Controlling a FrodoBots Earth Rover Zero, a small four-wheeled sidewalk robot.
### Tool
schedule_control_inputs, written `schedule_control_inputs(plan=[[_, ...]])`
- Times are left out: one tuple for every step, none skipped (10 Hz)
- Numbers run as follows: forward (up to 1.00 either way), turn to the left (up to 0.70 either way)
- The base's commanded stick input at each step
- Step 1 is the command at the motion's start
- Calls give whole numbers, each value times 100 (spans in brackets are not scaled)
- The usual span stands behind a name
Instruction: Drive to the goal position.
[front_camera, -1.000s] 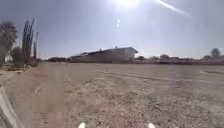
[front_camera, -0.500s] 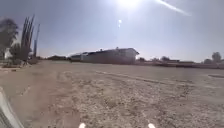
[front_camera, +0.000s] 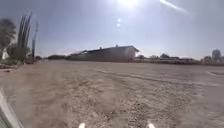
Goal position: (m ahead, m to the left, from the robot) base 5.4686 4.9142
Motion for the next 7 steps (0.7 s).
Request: schedule_control_inputs(plan=[[70,0],[70,0],[70,0],[70,0],[70,0],[70,0],[70,0]])
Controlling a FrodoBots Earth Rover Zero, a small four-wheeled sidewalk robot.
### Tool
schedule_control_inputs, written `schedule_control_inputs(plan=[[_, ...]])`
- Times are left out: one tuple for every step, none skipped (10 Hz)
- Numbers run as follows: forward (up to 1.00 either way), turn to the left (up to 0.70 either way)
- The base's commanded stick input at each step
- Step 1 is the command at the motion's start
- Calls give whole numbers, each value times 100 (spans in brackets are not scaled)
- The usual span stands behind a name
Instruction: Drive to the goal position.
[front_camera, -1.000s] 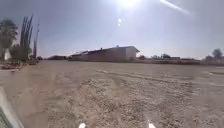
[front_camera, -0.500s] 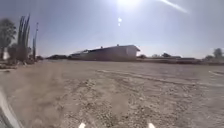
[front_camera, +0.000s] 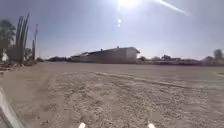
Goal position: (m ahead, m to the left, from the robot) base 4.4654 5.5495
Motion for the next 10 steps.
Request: schedule_control_inputs(plan=[[70,35],[70,35],[70,35],[70,35],[70,35],[70,35],[70,35],[70,35],[70,35],[70,35]])
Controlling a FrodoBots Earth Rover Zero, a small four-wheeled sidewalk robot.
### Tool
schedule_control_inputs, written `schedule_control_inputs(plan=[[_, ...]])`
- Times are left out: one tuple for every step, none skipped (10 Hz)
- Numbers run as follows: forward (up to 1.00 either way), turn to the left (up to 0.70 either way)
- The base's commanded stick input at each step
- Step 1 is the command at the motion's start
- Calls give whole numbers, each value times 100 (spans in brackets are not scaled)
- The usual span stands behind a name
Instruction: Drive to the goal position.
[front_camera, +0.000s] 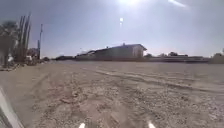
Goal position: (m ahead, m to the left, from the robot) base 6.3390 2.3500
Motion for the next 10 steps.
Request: schedule_control_inputs(plan=[[70,35],[70,35],[70,35],[70,35],[70,35],[70,35],[70,35],[70,35],[70,0],[70,0]])
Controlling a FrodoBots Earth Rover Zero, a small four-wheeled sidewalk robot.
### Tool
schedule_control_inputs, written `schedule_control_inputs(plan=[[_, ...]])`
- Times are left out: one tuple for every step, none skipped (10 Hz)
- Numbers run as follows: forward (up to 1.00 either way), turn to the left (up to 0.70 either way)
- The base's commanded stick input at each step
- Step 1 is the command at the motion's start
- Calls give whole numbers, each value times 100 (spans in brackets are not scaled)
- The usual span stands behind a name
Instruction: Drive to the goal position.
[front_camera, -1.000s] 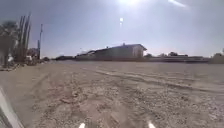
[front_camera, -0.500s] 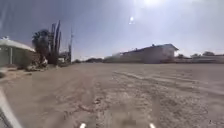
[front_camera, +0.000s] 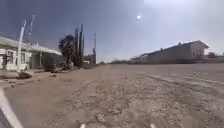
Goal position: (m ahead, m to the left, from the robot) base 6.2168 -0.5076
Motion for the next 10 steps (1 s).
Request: schedule_control_inputs(plan=[[70,0],[70,0],[70,0],[70,0],[70,0],[70,0],[70,0],[70,0],[70,0],[70,0]])
